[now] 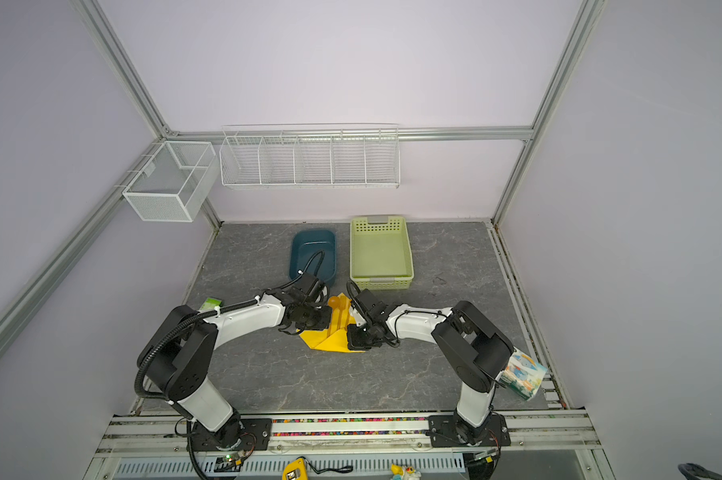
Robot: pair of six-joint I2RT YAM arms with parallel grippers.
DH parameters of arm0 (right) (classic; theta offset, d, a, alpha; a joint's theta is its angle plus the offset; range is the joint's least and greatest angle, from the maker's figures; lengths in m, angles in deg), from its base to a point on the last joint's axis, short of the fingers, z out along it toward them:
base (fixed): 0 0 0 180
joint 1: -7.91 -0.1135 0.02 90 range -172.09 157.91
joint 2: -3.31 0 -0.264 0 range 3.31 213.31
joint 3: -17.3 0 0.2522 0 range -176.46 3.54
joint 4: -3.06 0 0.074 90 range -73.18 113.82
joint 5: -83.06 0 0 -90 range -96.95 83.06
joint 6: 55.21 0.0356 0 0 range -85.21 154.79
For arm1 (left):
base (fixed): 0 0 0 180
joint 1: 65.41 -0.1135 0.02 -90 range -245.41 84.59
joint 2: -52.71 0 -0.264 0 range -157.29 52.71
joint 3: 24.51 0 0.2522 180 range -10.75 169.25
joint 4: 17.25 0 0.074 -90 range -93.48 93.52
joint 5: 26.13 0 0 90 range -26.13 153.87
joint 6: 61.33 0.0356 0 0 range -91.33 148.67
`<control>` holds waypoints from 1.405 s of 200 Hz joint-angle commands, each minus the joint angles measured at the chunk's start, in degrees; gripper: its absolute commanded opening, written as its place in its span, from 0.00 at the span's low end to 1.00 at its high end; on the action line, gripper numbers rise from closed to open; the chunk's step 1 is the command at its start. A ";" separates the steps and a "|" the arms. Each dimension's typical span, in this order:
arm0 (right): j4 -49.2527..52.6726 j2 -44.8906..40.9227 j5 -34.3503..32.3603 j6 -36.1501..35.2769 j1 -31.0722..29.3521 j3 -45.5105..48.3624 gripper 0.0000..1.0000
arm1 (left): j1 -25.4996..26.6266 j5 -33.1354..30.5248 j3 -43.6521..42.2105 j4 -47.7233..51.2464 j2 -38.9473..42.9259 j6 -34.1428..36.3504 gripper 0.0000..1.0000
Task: Place the utensils on the paper napkin and roll it up
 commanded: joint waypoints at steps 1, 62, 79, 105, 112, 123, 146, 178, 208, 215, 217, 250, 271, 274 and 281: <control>1.81 2.15 -0.87 0.80 0.49 0.43 0.08 | -0.34 -0.90 1.25 0.71 -1.14 1.22 0.00; 1.73 2.63 -0.43 0.71 0.49 0.37 0.08 | -0.34 -0.14 1.58 0.34 -2.09 1.41 0.00; 1.73 2.53 -0.45 0.72 0.49 0.36 0.08 | -0.38 0.72 1.60 -0.21 -2.34 1.30 0.00; 1.73 2.53 -0.45 0.71 0.48 0.39 0.08 | -0.34 2.07 1.86 -0.76 -2.90 1.29 0.00; 1.64 2.53 -0.44 0.78 0.50 0.39 0.08 | -0.34 2.33 1.95 -0.82 -3.04 1.28 0.00; 1.64 2.60 -0.37 0.73 0.45 0.40 0.08 | -0.34 2.46 1.87 -1.05 -3.10 1.18 0.00; 1.56 2.81 -0.28 0.80 0.49 0.38 0.08 | -0.34 2.56 1.69 -1.22 -3.16 1.14 0.00; 1.57 2.78 -0.28 0.79 0.45 0.46 0.08 | -0.34 3.23 1.69 -1.53 -2.36 1.25 0.00; 1.65 2.79 -0.34 0.93 0.48 0.38 0.08 | -0.34 2.19 1.47 0.52 1.07 1.37 0.00; 1.64 2.71 -0.33 0.92 0.49 0.40 0.08 | -0.34 2.30 1.36 1.29 2.28 1.44 0.00; 1.64 2.71 -0.36 0.95 0.49 0.43 0.08 | -0.34 2.39 1.34 1.52 2.64 1.45 0.00; 1.81 2.44 -0.55 0.95 0.47 0.40 0.08 | -0.25 7.08 -0.80 3.98 7.97 1.50 0.00; 1.73 2.53 -0.50 1.03 0.49 0.48 0.08 | 0.00 11.67 -3.59 4.02 10.46 1.40 0.00; 1.74 2.53 -0.53 0.98 0.49 0.53 0.08 | 0.13 12.50 -4.06 3.63 10.73 1.50 0.00; 1.73 2.44 -0.58 1.03 0.45 0.47 0.08 | 0.42 14.29 -5.31 2.76 11.27 1.63 0.00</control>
